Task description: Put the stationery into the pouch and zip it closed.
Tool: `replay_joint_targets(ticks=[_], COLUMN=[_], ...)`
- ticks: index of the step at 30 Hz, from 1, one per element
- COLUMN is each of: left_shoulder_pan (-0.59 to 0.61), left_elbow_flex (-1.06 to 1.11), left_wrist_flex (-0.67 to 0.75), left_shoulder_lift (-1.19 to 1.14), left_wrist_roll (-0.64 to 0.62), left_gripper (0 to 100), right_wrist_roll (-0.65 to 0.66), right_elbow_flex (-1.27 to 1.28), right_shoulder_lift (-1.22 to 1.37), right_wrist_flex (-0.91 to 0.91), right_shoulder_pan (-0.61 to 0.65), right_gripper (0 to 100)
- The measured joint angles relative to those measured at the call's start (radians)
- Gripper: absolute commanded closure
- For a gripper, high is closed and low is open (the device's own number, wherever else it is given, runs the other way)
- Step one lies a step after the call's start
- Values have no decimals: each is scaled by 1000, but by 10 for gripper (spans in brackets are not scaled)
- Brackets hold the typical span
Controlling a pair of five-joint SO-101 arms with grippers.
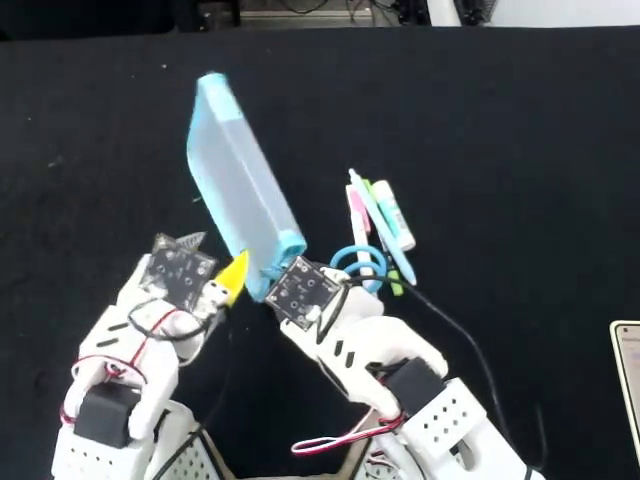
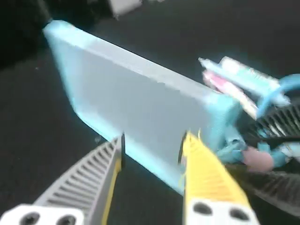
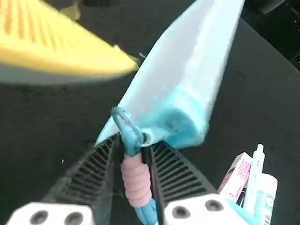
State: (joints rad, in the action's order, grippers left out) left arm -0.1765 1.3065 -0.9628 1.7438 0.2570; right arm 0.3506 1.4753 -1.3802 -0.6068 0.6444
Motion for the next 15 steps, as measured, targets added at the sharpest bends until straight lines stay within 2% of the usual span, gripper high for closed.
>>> replay_joint_targets(ticks=[6,12,15], left_shoulder_pan=[6,14,64], left_elbow_flex=[-153,-167,-132], left_wrist_flex=[-166,-180,-141], left_shoulder_lift=[0,0,0], left_wrist_roll=[0,0,0], left_gripper=[790,790,790], right_wrist_roll=[0,0,0], right_elbow_flex=[0,0,0], right_shoulder_lift=[0,0,0], right_wrist_flex=[0,0,0], right_shoulder_pan=[0,6,48], right_gripper=[987,987,987])
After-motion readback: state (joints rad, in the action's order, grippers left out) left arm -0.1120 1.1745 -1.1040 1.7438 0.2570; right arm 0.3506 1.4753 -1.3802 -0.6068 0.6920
